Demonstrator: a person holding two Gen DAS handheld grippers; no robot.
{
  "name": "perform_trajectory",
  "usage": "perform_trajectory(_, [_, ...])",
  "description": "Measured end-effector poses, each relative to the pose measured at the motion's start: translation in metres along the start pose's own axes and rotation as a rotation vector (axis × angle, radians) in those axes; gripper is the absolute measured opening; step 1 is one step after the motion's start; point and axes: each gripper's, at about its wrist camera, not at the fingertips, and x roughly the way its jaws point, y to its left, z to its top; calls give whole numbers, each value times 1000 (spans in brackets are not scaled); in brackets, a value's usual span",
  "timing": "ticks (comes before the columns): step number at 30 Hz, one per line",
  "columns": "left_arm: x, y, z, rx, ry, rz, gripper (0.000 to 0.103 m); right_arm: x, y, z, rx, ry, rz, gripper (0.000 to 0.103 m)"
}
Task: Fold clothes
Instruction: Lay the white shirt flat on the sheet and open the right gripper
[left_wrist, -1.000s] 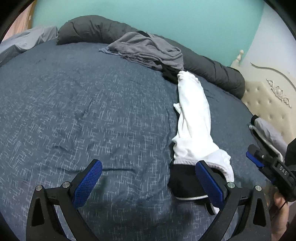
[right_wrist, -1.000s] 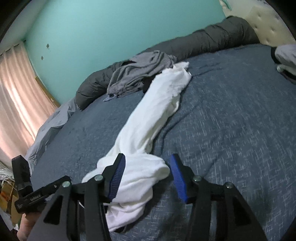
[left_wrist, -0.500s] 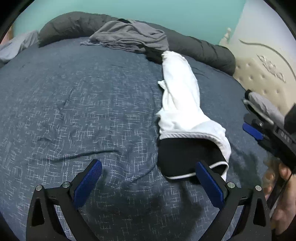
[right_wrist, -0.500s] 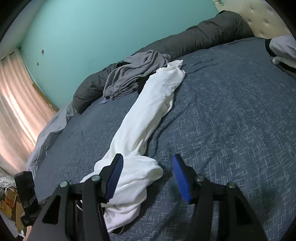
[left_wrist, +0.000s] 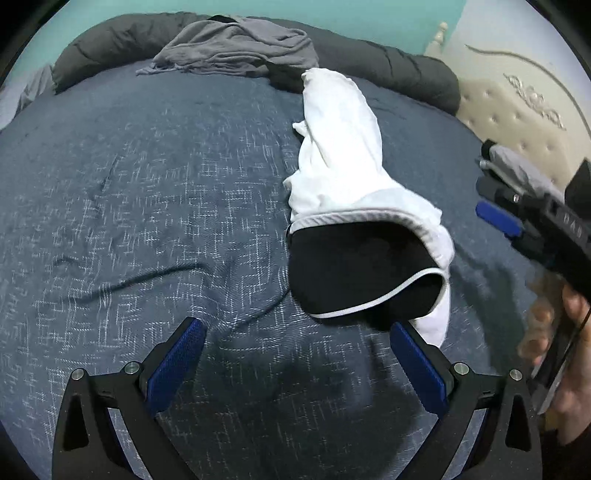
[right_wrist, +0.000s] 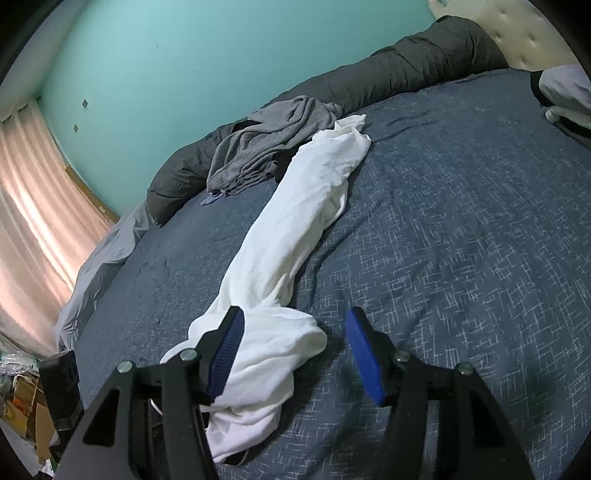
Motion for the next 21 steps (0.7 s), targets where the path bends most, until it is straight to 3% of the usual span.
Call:
perform_trajectory(12, [-1,15,51,-61,-126,2,102,3,3,0,-8,8,7,59])
perform_trajectory(21, [8,29,82,-128,-171,-18,102,18,0,-4,-6,58,1,59])
